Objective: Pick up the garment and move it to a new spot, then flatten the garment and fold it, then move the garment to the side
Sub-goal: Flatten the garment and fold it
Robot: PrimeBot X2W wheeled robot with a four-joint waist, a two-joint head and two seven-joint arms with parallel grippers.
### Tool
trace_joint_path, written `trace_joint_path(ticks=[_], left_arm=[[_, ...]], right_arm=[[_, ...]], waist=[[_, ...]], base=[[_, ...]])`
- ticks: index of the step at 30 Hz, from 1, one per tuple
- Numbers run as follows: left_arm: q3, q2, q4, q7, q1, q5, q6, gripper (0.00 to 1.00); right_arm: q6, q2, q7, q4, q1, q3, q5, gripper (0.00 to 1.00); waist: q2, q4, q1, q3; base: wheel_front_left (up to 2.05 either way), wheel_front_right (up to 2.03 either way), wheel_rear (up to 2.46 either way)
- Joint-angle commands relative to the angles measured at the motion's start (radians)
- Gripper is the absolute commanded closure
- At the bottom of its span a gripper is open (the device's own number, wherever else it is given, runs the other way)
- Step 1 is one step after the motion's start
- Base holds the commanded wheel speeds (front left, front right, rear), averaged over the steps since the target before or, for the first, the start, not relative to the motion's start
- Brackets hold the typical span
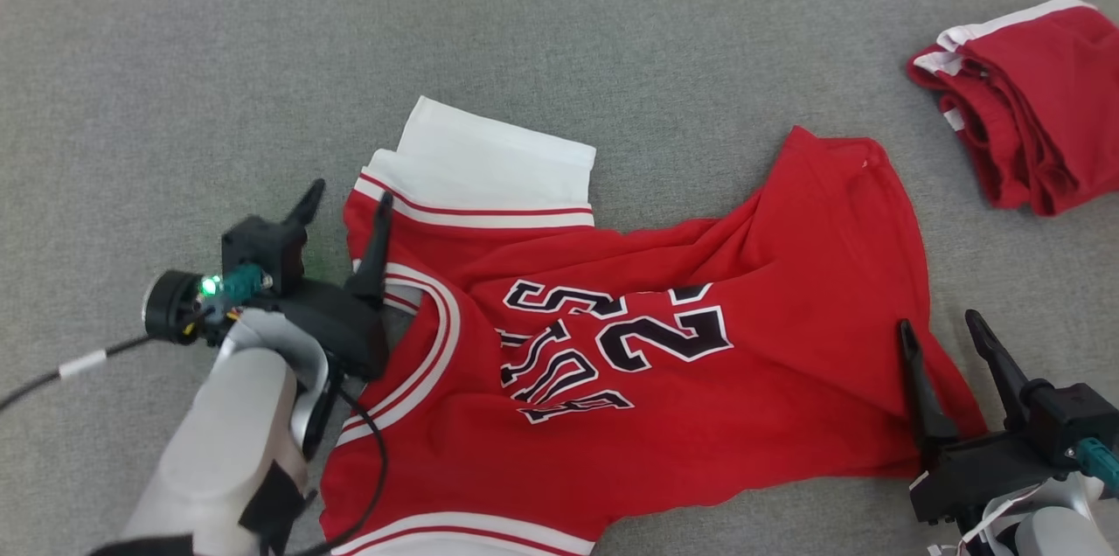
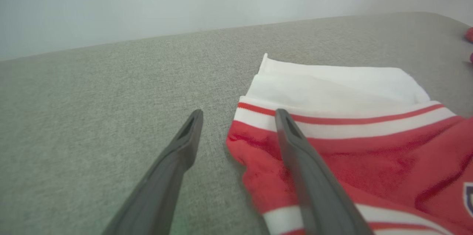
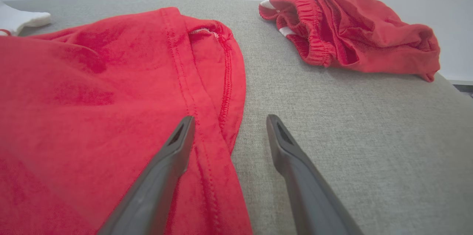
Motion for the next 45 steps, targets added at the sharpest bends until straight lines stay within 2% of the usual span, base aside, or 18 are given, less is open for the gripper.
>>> trace_joint_path(ticks=[1, 6, 7, 8, 9, 12, 17, 26, 30, 31, 32, 38, 45], left_arm=[[-0.006, 0.002, 0.022, 0.002, -0.021, 0.000, 0.002, 0.00], [-0.099, -0.030, 0.130, 0.044, -0.101, -0.034, 0.002, 0.00], [-0.128, -0.030, 0.139, 0.056, -0.110, -0.044, 0.002, 0.08], [-0.163, -0.031, 0.139, 0.066, -0.118, -0.060, 0.002, 0.45], [-0.190, -0.025, 0.140, 0.073, -0.124, -0.079, 0.002, 1.00], [-0.248, 0.013, 0.130, 0.064, -0.159, -0.117, 0.002, 1.00], [-0.243, 0.106, 0.118, 0.012, -0.278, -0.141, 0.002, 1.00], [-0.231, 0.257, 0.040, -0.012, -0.505, -0.017, 0.031, 1.00], [-0.210, 0.299, 0.038, -0.012, -0.519, 0.000, 0.051, 1.00], [-0.209, 0.305, 0.056, -0.012, -0.514, -0.001, 0.055, 0.61], [-0.197, 0.306, 0.065, -0.012, -0.514, -0.013, 0.059, 0.00], [-0.151, 0.292, 0.068, -0.012, -0.436, -0.044, 0.073, 0.00], [-0.063, 0.237, -0.031, -0.012, -0.222, -0.082, 0.087, 0.00]], right_arm=[[-0.003, 0.008, 0.000, 0.003, -0.004, 0.001, -0.006, 0.00], [-0.003, 0.016, 0.000, -0.002, -0.022, 0.011, -0.013, 0.00], [-0.003, 0.017, 0.000, -0.003, -0.024, 0.012, -0.012, 0.00], [-0.003, 0.018, 0.000, -0.009, -0.027, 0.010, -0.009, 0.00], [-0.003, 0.019, 0.000, -0.013, -0.030, 0.008, -0.008, 0.00], [-0.003, 0.023, 0.000, -0.035, -0.043, 0.000, -0.010, 0.00], [-0.003, 0.044, 0.000, -0.068, -0.059, -0.001, -0.021, 0.00], [-0.003, 0.087, 0.000, -0.082, -0.113, 0.042, -0.017, 0.00], [-0.003, 0.106, 0.000, -0.085, -0.142, 0.064, -0.012, 0.00], [-0.003, 0.108, 0.000, -0.086, -0.147, 0.068, -0.011, 0.00], [-0.003, 0.112, 0.000, -0.086, -0.150, 0.072, -0.009, 0.00], [-0.003, 0.122, 0.000, -0.094, -0.151, 0.079, 0.003, 0.00], [-0.003, 0.129, 0.000, -0.084, -0.102, 0.083, 0.018, 0.00]], waist=[[-0.0002, 0.006, -0.0002, 0.009], [-0.0002, 0.006, -0.0002, 0.021], [-0.0002, 0.006, -0.0002, 0.025], [-0.0002, 0.006, -0.0002, 0.027], [-0.0002, 0.007, -0.0002, 0.029], [-0.0002, 0.010, -0.0002, 0.037], [-0.0002, 0.014, -0.0002, 0.058], [-0.0002, 0.001, -0.0002, 0.109], [-0.0002, -0.012, -0.0002, 0.131], [-0.0002, -0.013, -0.0002, 0.132], [-0.0002, -0.015, -0.0002, 0.133], [-0.0002, 0.000, -0.0002, 0.108], [-0.0002, 0.033, -0.0002, -0.008]], base=[[0.00, 0.00, 0.00], [0.00, 0.00, 0.00], [0.00, 0.00, 0.00], [0.00, 0.00, 0.00], [0.00, 0.00, 0.00], [0.00, 0.00, 0.00], [0.00, 0.00, 0.00], [0.00, 0.00, 0.00], [0.00, 0.00, 0.00], [0.00, 0.00, 0.00], [0.00, 0.00, 0.00], [0.00, 0.00, 0.00], [0.00, 0.00, 0.00]])
